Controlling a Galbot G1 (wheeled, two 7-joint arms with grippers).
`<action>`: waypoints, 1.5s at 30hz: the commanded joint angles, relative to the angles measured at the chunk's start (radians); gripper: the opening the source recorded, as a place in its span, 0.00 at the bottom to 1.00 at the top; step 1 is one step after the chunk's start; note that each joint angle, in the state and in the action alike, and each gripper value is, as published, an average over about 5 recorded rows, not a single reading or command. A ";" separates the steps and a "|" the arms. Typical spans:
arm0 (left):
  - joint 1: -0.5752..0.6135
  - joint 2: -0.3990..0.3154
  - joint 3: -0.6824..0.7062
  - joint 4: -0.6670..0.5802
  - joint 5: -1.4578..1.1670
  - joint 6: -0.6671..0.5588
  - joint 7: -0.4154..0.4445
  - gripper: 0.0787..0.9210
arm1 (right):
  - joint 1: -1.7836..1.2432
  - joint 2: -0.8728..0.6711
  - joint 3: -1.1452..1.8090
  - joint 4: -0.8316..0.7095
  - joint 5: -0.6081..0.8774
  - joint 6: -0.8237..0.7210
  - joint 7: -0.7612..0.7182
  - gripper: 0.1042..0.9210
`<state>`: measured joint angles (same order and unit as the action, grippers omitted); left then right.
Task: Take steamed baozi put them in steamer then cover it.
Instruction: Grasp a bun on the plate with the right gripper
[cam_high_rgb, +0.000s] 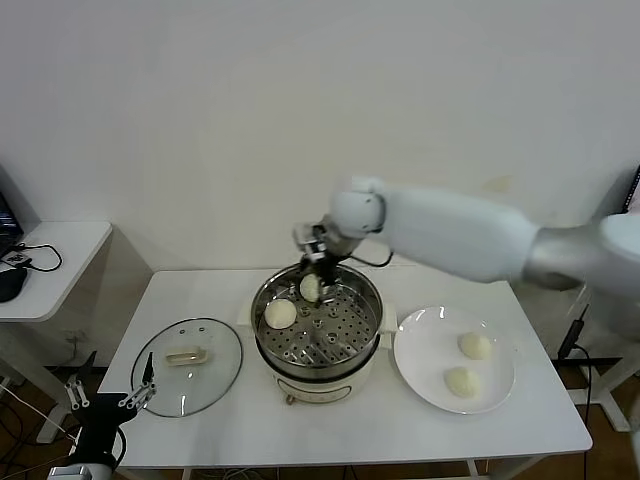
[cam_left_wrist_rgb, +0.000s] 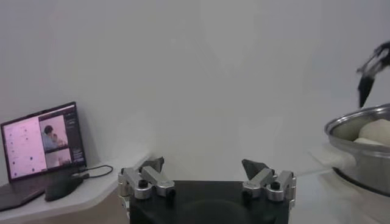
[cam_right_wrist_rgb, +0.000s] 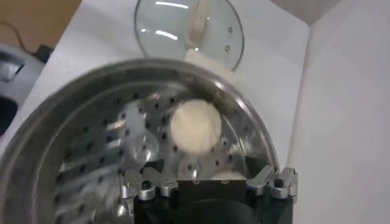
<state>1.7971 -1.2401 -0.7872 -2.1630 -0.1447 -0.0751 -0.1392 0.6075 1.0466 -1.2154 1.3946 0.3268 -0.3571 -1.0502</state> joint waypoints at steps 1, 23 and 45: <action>-0.001 0.002 0.005 -0.001 0.000 0.000 0.000 0.88 | 0.123 -0.381 -0.042 0.224 -0.117 0.120 -0.119 0.88; -0.005 0.004 0.024 0.007 0.010 0.013 0.003 0.88 | -0.577 -0.690 0.339 0.266 -0.477 0.180 -0.095 0.88; -0.017 0.020 0.011 0.043 0.010 0.025 0.003 0.88 | -0.880 -0.559 0.558 0.144 -0.567 0.131 -0.037 0.84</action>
<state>1.7798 -1.2213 -0.7760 -2.1228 -0.1342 -0.0503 -0.1360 -0.1664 0.4618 -0.7279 1.5664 -0.2051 -0.2202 -1.0959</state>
